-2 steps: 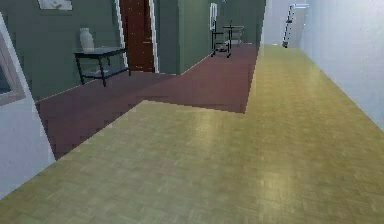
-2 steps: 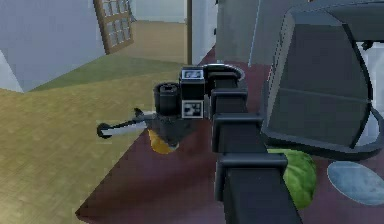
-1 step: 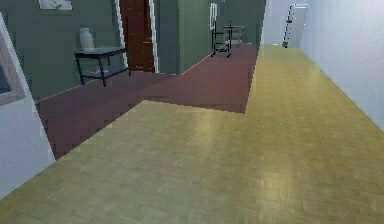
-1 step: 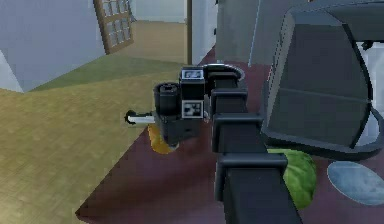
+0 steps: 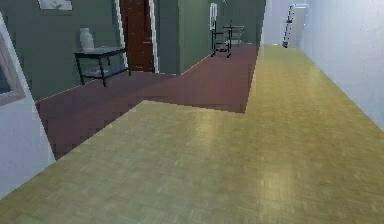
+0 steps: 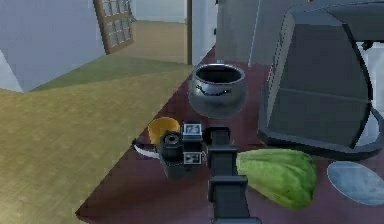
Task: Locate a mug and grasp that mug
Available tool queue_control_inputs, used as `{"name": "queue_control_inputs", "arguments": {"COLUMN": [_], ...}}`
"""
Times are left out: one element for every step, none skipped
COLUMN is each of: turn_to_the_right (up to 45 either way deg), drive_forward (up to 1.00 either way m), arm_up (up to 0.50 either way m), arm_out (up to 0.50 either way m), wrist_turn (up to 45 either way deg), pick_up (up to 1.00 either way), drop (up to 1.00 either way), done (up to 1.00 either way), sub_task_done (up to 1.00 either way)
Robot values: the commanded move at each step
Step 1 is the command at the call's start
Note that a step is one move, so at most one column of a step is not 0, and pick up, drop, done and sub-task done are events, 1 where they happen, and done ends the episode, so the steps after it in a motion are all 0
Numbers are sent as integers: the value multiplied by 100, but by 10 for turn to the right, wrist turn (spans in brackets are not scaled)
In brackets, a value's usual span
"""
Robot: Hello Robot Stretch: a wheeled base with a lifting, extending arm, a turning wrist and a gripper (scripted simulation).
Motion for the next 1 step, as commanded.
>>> {"name": "queue_control_inputs", "arguments": {"turn_to_the_right": [0], "drive_forward": [0], "arm_up": [0], "arm_out": [0], "wrist_turn": [0], "pick_up": [100], "drop": [0], "done": [0], "sub_task_done": [0]}}
